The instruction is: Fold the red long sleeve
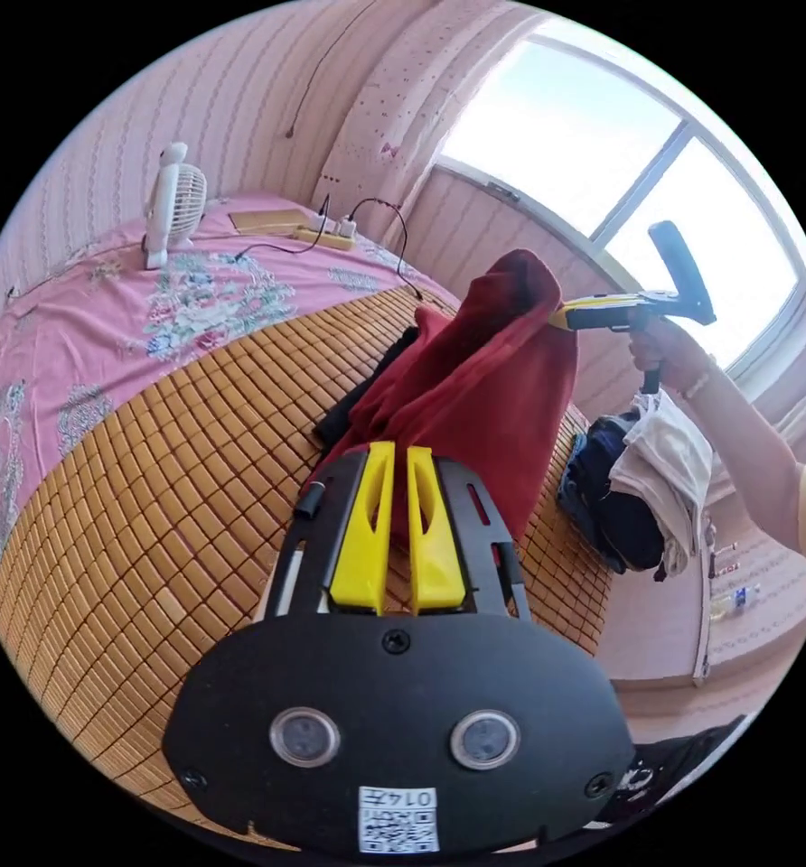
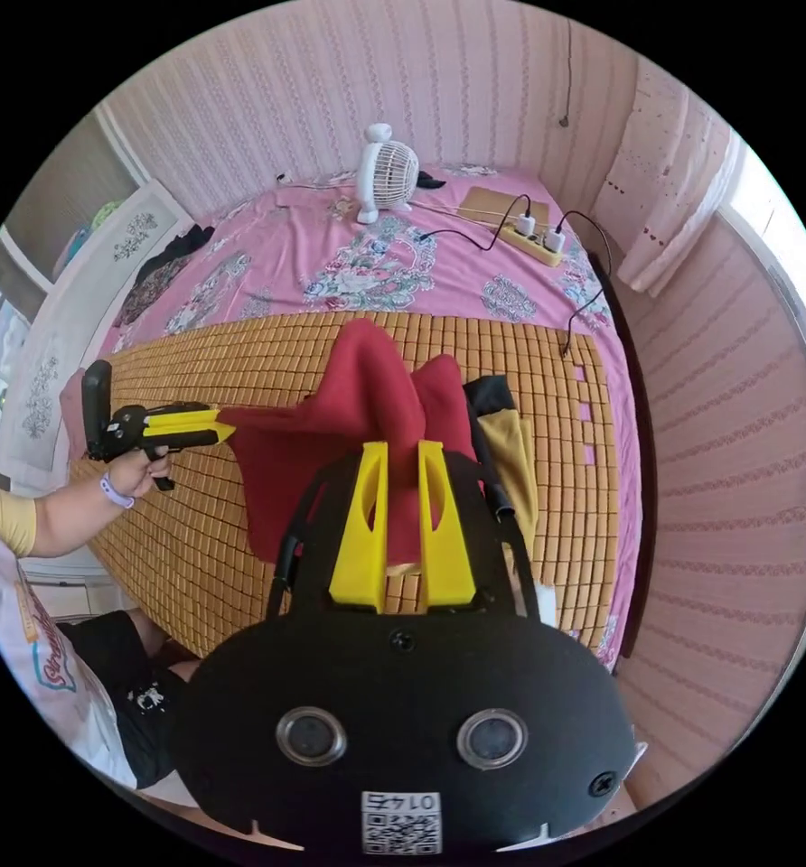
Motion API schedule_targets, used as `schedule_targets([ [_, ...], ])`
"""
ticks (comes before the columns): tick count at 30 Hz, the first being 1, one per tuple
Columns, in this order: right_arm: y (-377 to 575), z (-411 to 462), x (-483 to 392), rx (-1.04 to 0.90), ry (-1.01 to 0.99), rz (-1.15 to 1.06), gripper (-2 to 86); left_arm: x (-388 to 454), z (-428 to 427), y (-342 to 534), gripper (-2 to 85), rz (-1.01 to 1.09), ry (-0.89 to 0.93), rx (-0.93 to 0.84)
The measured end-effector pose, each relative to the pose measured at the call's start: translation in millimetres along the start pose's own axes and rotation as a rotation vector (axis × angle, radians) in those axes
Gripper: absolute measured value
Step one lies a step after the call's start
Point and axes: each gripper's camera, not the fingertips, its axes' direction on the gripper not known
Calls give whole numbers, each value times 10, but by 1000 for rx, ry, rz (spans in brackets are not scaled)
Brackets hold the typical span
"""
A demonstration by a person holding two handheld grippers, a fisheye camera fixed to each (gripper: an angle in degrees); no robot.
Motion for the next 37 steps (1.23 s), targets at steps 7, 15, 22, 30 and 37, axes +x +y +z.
schedule_targets([
  [7, -613, 1259, 149, -249, 75, 99, 70, -432, 1168, -88, -3, -32, -72, -248],
  [15, -541, 1714, 330, -208, -3, 269, 72, -730, 1548, 59, 0, -168, 98, -237],
  [22, -368, 1948, -113, -104, 239, 230, 78, -361, 1766, 209, 16, -35, -62, -208],
  [30, 531, 859, -641, 414, 107, 201, 110, -439, 628, 1418, 50, -18, 13, 33],
  [37, 1905, 1553, -2303, 148, 78, -19, 93, -584, -586, 4312, 46, -319, -86, -52],
])
